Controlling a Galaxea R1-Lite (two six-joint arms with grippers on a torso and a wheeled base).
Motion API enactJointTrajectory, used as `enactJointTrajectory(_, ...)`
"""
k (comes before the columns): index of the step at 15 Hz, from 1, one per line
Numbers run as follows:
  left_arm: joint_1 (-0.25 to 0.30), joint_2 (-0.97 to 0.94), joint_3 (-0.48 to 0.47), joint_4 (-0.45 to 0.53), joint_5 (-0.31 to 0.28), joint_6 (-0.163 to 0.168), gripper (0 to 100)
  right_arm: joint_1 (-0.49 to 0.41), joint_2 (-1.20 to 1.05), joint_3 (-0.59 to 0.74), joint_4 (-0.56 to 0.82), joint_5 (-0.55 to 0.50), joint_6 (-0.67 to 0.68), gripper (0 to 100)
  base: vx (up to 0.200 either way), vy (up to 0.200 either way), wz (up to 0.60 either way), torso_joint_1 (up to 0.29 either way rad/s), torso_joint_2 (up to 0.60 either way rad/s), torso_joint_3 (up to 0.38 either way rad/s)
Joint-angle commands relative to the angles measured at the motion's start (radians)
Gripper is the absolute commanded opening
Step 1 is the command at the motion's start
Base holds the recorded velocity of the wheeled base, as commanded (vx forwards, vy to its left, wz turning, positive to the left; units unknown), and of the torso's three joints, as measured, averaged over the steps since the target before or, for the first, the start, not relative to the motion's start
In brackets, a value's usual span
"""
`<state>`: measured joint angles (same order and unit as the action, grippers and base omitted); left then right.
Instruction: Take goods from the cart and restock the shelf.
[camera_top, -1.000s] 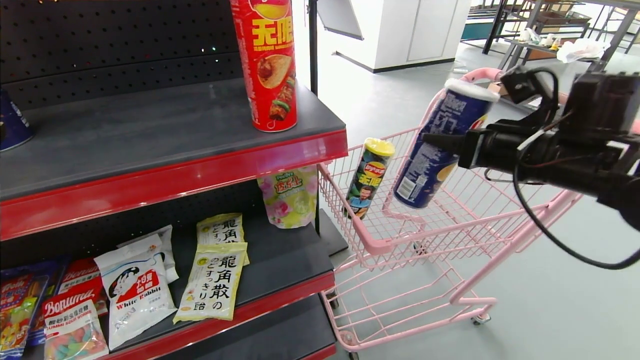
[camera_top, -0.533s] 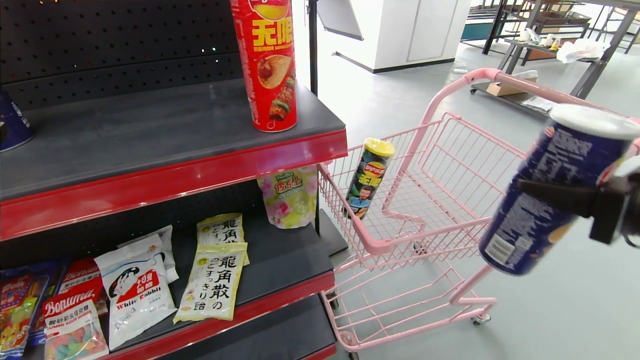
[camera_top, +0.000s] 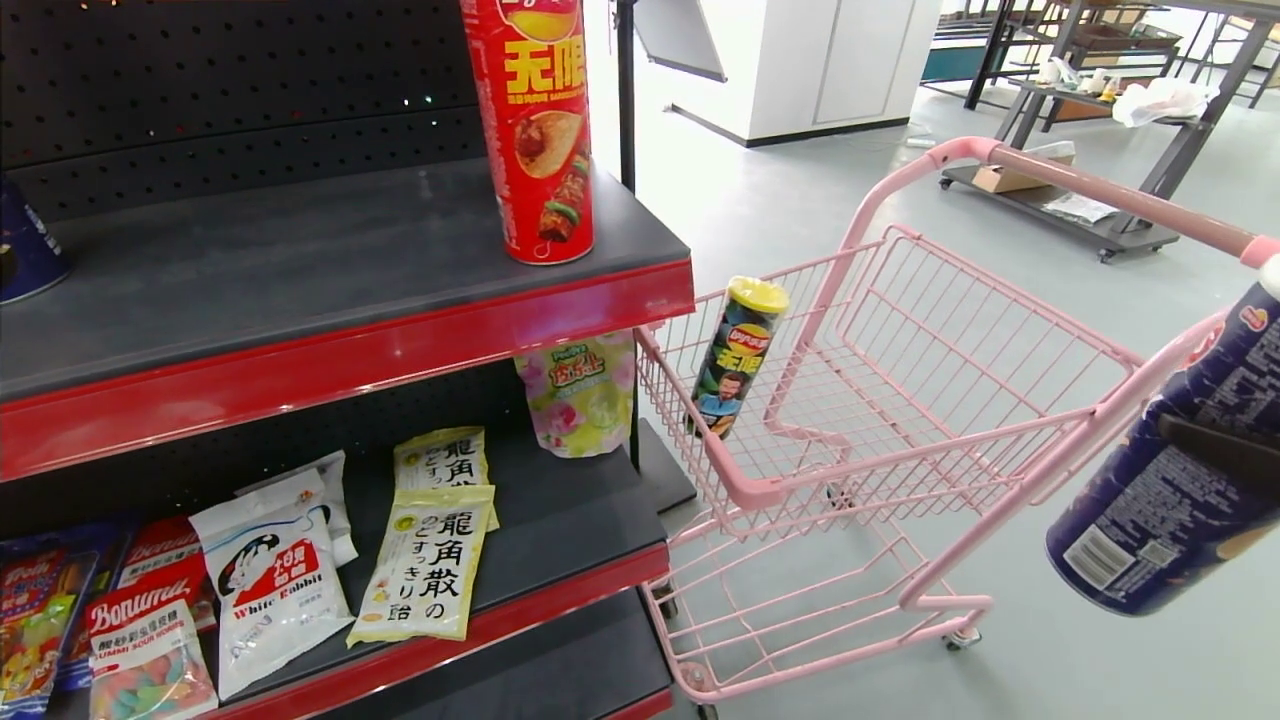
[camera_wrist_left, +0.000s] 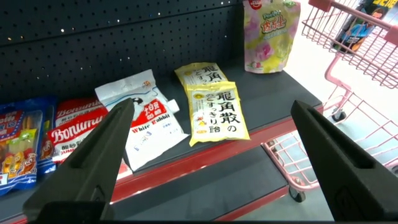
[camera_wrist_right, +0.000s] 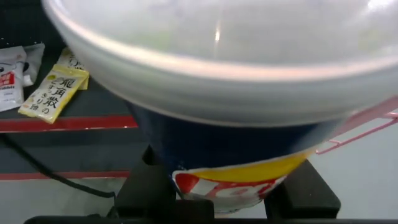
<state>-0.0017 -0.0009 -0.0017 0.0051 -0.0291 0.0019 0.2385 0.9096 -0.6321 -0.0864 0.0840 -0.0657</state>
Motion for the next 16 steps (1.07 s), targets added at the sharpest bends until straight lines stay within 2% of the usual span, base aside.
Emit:
enactJointTrajectory(1,0.0,0.001,0.0,-0.001,0.0,0.001,100,0.007,-0.009,0.002,0.0,0.006,-0.002,0,0.0,0.0,0.0,0.0,0.0,0.0)
enactJointTrajectory(4,0.0,0.001,0.0,-0.001,0.0,0.001,100,0.12,-0.006,-0.006,0.019,0.036,-0.031,0,0.0,0.0,0.0,0.085,-0.3,-0.209)
enactJointTrajectory(5,0.0,0.001,0.0,-0.001,0.0,0.001,100,0.133,0.003,-0.009,0.019,0.036,-0.031,0,0.0,0.0,0.0,0.134,-0.45,-0.305)
enactJointTrajectory(16,0.0,0.001,0.0,-0.001,0.0,0.001,100,0.14,0.068,-0.014,0.017,0.069,-0.043,0,0.0,0.0,0.0,0.197,-0.54,-0.346)
